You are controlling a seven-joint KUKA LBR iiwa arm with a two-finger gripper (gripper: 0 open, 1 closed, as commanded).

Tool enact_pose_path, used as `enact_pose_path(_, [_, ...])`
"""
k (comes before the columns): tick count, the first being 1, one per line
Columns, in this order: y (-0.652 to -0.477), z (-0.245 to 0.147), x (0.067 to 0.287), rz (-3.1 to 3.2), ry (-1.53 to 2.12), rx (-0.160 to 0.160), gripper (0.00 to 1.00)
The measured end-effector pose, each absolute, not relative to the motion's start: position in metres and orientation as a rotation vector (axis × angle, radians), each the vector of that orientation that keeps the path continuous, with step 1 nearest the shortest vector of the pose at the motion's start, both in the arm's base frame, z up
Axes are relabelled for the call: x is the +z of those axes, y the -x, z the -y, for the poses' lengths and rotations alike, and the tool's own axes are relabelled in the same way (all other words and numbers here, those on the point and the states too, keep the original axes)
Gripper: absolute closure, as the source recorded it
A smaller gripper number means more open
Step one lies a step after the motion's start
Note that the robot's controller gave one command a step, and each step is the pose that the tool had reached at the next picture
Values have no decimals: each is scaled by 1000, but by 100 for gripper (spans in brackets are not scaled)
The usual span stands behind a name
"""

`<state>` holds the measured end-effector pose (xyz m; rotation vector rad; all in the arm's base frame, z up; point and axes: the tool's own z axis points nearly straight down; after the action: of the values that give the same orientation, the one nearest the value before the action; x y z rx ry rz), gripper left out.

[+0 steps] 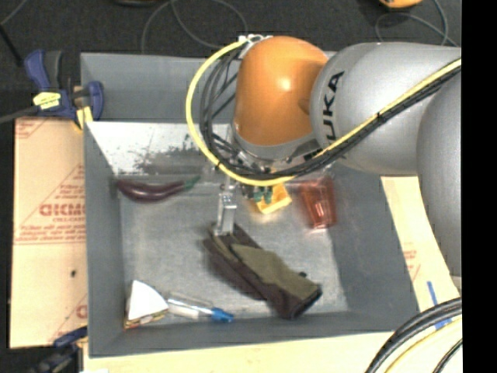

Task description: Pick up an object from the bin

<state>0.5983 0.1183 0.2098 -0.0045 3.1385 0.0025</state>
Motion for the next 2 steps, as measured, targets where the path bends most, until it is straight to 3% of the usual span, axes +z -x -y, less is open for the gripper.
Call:
enact_pose_path(1, [-573,-91,183,-3135,109,2,0])
enact_pose_path(2, [-573,-67,177,-3144,204,0,0])
